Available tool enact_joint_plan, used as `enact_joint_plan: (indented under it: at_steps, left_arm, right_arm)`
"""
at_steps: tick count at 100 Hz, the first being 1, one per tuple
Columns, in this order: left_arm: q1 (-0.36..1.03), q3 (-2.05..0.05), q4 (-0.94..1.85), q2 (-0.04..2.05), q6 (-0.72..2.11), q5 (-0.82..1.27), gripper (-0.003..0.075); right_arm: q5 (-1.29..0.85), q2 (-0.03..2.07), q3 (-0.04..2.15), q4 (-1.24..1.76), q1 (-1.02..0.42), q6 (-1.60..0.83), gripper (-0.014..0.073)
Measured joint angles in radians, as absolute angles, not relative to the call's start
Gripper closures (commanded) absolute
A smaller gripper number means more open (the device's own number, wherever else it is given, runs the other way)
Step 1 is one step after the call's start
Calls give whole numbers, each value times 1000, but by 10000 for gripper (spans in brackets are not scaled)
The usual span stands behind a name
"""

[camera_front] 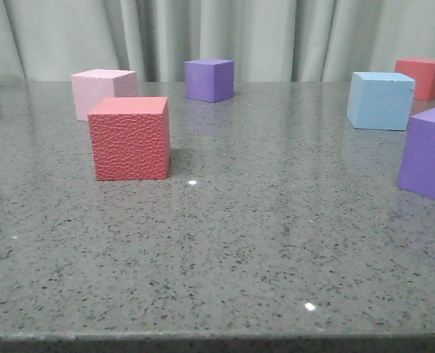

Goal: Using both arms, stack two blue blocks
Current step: 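Move the right gripper toward the light blue cube near it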

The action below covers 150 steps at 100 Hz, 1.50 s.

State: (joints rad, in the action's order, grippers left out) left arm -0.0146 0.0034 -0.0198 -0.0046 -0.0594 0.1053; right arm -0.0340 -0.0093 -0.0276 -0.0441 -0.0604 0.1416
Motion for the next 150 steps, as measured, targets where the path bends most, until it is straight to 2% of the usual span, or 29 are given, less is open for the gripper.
enact_joint_plan:
  at_steps: [23, 42, 76, 118, 126, 136, 150]
  left_arm:
    - [-15, -19, -8, -5, -59, 113, 739]
    - [-15, -153, 0, 44, -59, 176, 739]
    - [-15, -456, 0, 341, -59, 292, 739]
    - [-15, -720, 0, 650, -59, 381, 729]
    - [-15, -738, 0, 679, -59, 381, 681]
    - [-15, -744, 0, 696, -59, 381, 559]
    - [-15, -748, 0, 701, -59, 381, 334]
  right_arm:
    - [-49, -9, -2, -44, -60, 142, 661]
    - [-139, 25, 122, -44, -60, 142, 661]
    - [-430, 252, 421, -40, -60, 142, 661]
    - [-612, 573, 680, -34, -60, 142, 661]
    - [-622, 609, 700, -31, -60, 142, 652]
    - [-623, 638, 715, -29, -60, 142, 585]
    - [-623, 656, 719, -29, -60, 142, 365]
